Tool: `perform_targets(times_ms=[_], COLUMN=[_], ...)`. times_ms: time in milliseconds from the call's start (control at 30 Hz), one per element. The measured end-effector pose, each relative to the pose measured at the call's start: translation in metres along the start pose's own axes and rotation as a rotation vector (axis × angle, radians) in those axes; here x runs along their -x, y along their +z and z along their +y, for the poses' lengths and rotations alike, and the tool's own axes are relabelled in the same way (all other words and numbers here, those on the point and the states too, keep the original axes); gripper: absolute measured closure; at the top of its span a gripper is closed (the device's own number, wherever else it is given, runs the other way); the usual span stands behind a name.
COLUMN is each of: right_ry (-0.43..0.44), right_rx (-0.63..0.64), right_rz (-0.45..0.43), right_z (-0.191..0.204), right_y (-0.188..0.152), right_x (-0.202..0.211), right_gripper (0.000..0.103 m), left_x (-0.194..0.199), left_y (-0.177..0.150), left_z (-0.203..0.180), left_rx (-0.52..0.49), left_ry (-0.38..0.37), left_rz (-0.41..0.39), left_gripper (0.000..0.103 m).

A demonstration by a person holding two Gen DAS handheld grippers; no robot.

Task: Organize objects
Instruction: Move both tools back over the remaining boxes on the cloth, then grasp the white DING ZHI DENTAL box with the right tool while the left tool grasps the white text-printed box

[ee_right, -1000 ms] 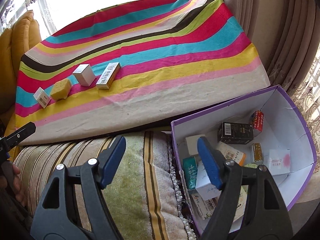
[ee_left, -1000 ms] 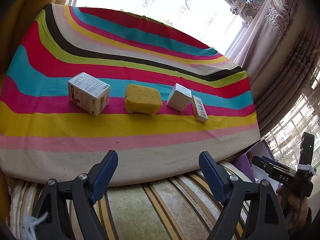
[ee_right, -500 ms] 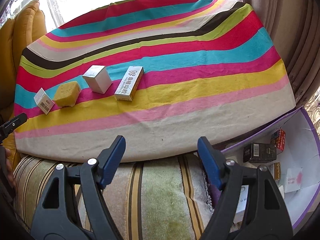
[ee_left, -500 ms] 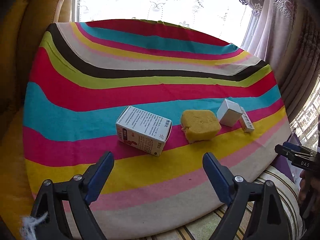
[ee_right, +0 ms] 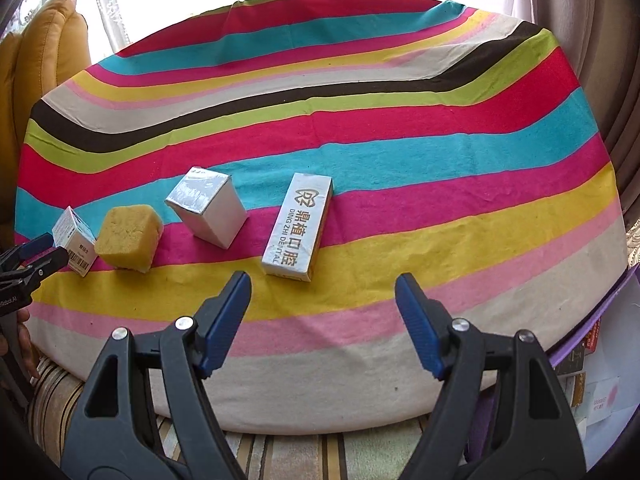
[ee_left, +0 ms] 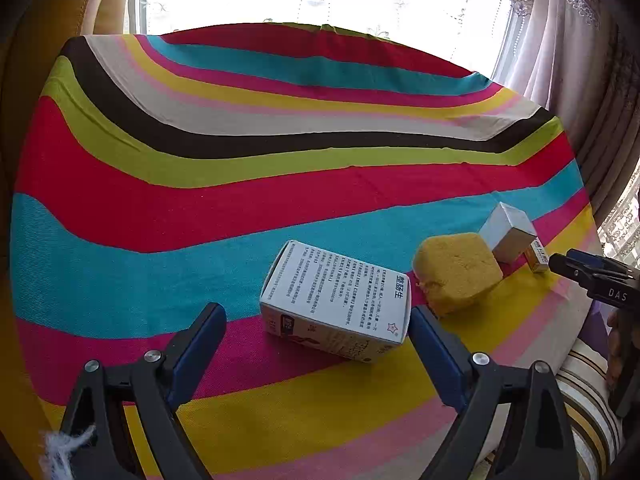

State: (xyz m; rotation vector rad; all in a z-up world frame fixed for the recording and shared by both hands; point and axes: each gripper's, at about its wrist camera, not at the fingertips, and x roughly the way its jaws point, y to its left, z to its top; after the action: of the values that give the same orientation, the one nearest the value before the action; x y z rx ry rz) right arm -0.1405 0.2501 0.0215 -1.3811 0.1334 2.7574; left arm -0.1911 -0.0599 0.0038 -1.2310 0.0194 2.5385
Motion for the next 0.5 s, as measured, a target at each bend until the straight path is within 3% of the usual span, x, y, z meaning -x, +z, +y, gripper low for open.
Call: perform_targets(times_ms=[300, 433, 500], right_ry=[-0.030, -0.054, -0.076], right_rx=[-0.005, 0.010, 0.026], right_rz=[0.020, 0.034, 0.029], right_z=[0.013, 0.015, 0.017], right_y=[0.018, 0.021, 0.022], right_x=[-0.034, -0.045, -0.047], right_gripper=[0.026, 0.033, 0.040], left_x=[-0.010, -0.014, -0.014], left_y=[0.005, 0.006, 0.006], left_z=[-0.006, -0.006, -0.008], left_rx=[-0.036, -0.043, -0.051], left_ry=[-0.018, -0.021, -0.021], left_rz=[-0.011, -0.005, -0.011], left_gripper=[0.011, 0.028, 0.028])
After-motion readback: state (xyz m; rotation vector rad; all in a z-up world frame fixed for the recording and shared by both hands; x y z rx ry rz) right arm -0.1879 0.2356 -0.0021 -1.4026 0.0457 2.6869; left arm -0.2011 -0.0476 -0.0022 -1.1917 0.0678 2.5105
